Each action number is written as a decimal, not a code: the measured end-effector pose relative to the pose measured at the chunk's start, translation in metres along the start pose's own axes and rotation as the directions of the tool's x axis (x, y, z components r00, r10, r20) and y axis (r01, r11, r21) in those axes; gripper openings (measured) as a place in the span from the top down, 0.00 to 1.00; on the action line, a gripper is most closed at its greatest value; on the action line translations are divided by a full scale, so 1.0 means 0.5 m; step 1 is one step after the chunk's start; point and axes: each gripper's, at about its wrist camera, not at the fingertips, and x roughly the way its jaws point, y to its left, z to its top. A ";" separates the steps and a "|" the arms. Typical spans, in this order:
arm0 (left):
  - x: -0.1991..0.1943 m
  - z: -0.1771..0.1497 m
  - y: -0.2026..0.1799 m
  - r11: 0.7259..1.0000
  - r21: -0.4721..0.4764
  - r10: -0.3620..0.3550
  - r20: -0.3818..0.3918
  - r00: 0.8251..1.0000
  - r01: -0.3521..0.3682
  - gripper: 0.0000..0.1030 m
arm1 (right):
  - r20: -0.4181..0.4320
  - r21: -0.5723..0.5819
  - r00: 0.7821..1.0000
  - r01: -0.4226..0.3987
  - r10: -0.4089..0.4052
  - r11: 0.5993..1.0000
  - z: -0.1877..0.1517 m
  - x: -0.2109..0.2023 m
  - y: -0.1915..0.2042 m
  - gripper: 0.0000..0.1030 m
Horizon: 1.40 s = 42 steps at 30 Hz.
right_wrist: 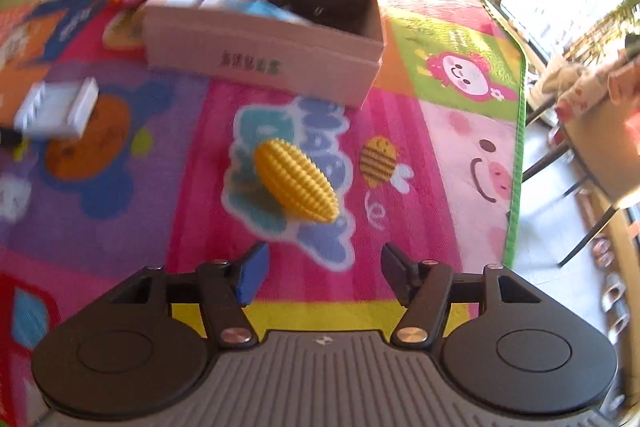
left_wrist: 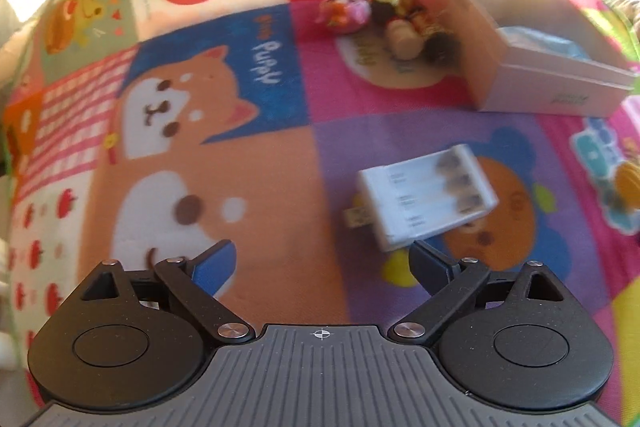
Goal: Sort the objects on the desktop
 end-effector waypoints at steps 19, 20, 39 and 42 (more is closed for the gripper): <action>0.004 -0.004 -0.064 0.988 -0.106 -0.110 -0.007 0.994 0.109 0.03 | 0.027 0.210 0.999 0.035 -0.041 0.977 0.106 0.105 -0.017 0.76; 0.009 0.000 -0.067 0.987 -0.121 -0.107 0.000 0.994 0.107 0.03 | 0.027 0.200 0.999 0.037 -0.043 0.979 0.105 0.104 -0.016 0.77; 0.058 0.051 -0.093 0.998 -0.064 0.030 0.046 0.998 -0.027 0.10 | 0.069 0.094 0.997 0.013 -0.019 0.996 0.130 0.108 -0.009 0.70; 0.015 0.030 -0.094 1.000 -0.015 -0.017 0.061 0.998 0.018 0.10 | 0.054 0.090 0.999 -0.013 0.009 0.996 0.114 0.077 -0.011 0.70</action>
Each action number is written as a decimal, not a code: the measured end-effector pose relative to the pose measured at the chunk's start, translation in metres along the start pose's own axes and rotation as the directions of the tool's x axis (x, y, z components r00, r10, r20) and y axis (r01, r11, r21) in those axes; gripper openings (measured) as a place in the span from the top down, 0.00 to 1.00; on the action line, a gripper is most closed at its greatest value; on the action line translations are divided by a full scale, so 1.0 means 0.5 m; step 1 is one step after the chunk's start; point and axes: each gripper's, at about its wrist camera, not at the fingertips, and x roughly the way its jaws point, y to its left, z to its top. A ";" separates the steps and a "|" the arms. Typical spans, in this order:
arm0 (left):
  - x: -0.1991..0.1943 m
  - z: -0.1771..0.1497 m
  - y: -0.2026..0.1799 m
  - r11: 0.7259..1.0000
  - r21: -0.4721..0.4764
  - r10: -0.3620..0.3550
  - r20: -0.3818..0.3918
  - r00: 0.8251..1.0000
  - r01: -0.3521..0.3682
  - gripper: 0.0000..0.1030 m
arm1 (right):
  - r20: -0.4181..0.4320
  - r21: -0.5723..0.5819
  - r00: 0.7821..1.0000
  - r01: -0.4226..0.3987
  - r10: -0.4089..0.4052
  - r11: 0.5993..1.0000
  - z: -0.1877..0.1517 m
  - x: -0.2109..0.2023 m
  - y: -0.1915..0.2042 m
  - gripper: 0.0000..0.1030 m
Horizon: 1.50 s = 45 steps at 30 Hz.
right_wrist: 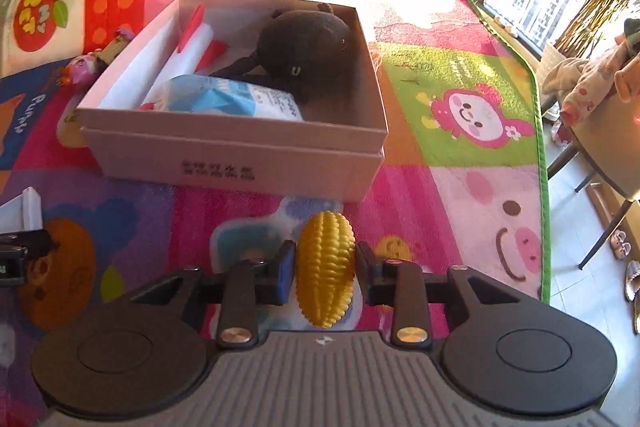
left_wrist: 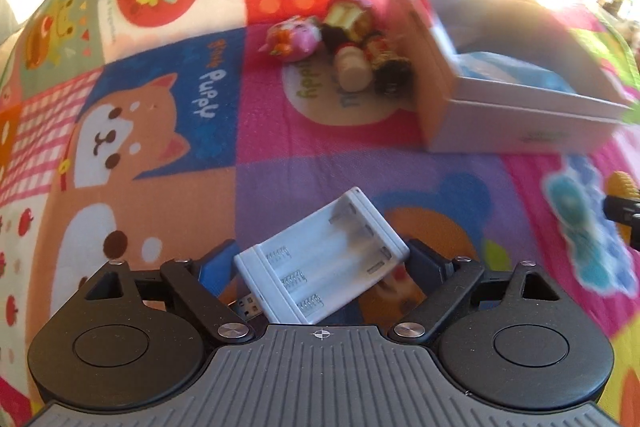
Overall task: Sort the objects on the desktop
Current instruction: 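Carry the corn toy and battery holder into the pink box and release both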
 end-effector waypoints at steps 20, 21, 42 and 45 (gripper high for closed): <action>-0.285 0.016 -0.061 0.934 0.172 -0.333 0.106 0.937 0.312 0.10 | 0.041 -0.033 0.987 -0.153 0.154 0.988 -0.049 -0.373 -0.073 0.70; -0.283 0.024 -0.062 0.933 0.167 -0.339 0.116 0.934 0.318 0.10 | 0.052 -0.030 0.987 -0.148 0.150 0.988 -0.045 -0.373 -0.075 0.70; -0.100 0.217 0.094 0.965 -0.108 -0.209 0.240 0.948 0.240 0.03 | 0.333 -0.055 0.940 -0.062 0.077 0.997 0.226 -0.157 -0.037 0.57; -0.057 0.136 0.106 0.974 -0.121 -0.177 0.136 0.975 0.194 0.03 | 0.297 -0.052 0.953 -0.047 0.060 0.998 0.192 -0.141 -0.037 0.46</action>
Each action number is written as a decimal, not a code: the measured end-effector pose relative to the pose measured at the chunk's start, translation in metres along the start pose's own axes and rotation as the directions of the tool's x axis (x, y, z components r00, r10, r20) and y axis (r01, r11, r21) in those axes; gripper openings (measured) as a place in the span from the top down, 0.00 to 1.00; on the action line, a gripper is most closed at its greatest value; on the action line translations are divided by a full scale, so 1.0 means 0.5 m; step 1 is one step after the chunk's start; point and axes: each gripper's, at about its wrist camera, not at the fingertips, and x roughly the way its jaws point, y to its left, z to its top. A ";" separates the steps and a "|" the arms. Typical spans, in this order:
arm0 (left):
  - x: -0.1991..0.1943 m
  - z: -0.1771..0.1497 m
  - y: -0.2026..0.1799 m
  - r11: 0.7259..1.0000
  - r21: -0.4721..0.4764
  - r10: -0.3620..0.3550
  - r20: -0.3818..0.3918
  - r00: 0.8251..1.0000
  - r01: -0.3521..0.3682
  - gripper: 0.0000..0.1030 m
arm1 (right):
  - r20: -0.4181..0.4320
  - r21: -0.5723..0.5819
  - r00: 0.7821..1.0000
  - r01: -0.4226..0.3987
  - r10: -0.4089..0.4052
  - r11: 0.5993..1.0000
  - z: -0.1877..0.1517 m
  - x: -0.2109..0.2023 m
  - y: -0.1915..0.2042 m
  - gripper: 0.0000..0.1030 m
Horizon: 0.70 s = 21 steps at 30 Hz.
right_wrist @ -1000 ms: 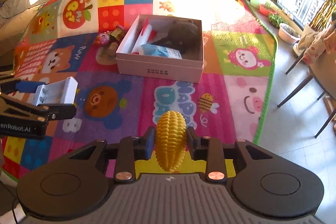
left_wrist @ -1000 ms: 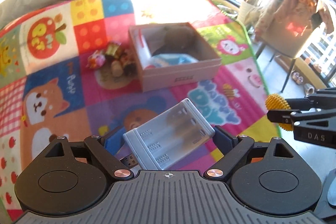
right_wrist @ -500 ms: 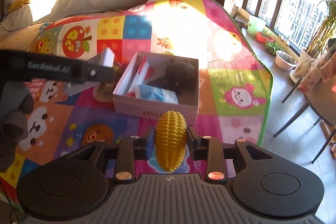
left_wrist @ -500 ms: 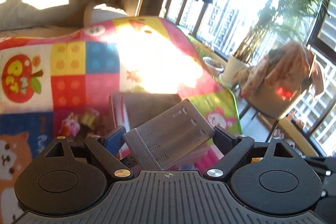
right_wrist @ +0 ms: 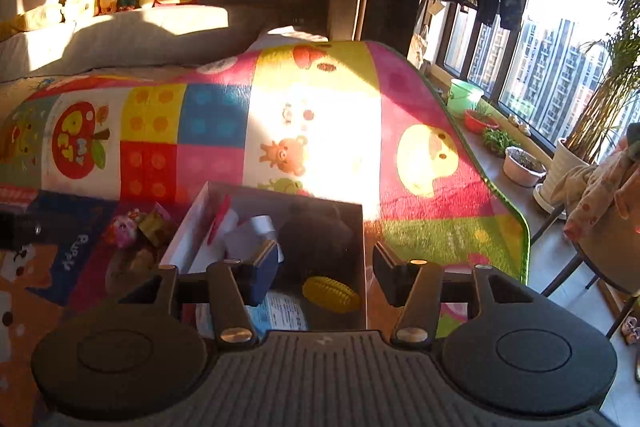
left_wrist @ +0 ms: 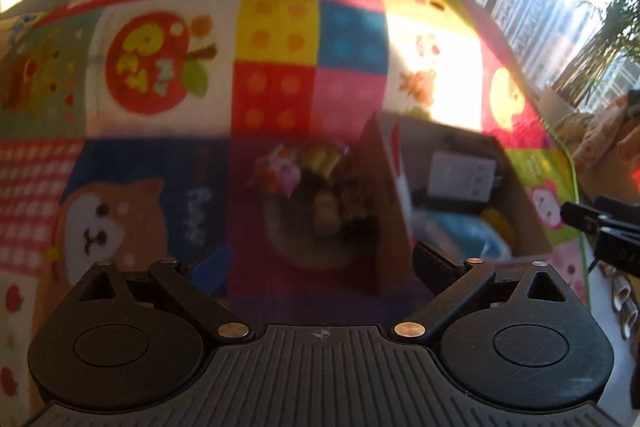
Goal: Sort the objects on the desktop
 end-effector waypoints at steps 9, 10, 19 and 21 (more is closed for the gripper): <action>0.027 -0.192 -0.005 0.980 0.072 0.188 -0.063 0.980 -0.184 0.02 | -0.262 0.007 0.964 -0.052 0.052 0.999 -0.227 0.010 0.098 0.00; 0.035 -0.202 -0.014 0.972 0.115 0.210 -0.044 0.977 -0.204 0.02 | -0.280 -0.028 0.958 -0.067 0.057 0.997 -0.254 0.018 0.123 0.00; 0.065 -0.195 -0.030 0.964 0.116 0.238 0.036 0.971 -0.240 0.00 | -0.039 -0.167 0.999 0.007 -0.013 0.986 -0.313 0.047 0.190 0.00; 0.065 -0.196 -0.023 0.971 0.076 0.224 0.030 0.974 -0.226 0.00 | 0.023 -0.187 0.999 -0.028 0.032 0.982 -0.325 0.053 0.179 0.00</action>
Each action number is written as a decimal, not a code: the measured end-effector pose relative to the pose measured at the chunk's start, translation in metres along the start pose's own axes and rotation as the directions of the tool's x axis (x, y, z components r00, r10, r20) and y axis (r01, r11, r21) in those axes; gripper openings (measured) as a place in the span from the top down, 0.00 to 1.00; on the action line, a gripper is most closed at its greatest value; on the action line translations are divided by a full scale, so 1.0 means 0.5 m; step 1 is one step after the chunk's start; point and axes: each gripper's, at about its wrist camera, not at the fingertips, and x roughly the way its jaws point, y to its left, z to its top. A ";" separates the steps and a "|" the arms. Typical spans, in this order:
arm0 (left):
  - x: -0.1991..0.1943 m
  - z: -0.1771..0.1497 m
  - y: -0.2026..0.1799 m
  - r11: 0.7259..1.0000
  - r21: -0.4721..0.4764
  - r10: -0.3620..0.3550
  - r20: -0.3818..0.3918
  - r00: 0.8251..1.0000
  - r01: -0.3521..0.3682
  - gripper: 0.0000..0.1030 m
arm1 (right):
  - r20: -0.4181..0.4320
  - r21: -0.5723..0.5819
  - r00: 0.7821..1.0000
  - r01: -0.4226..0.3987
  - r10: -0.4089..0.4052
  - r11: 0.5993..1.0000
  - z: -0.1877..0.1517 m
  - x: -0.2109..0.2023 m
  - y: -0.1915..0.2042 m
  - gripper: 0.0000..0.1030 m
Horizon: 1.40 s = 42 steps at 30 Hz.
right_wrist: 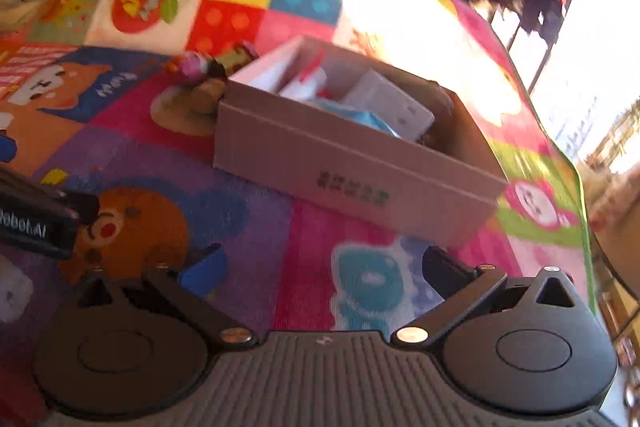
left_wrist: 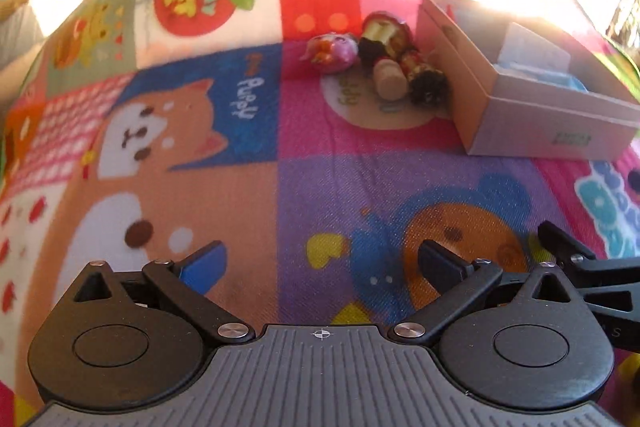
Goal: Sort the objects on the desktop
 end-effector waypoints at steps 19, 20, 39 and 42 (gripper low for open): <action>0.000 -0.035 0.010 0.999 0.008 -0.034 0.130 0.991 0.033 0.00 | -0.027 0.242 0.992 -0.115 0.125 0.963 -0.016 0.021 -0.066 0.00; 0.000 -0.035 0.010 0.999 0.009 -0.032 0.130 0.991 0.031 0.00 | -0.026 0.244 0.992 -0.116 0.126 0.963 -0.016 0.020 -0.064 0.00; -0.001 -0.037 0.009 0.999 0.011 -0.037 0.132 0.991 0.035 0.00 | -0.026 0.244 0.992 -0.115 0.125 0.963 -0.017 0.019 -0.063 0.00; -0.001 -0.037 0.009 0.999 0.011 -0.039 0.132 0.990 0.038 0.00 | -0.026 0.244 0.992 -0.115 0.125 0.963 -0.017 0.020 -0.064 0.00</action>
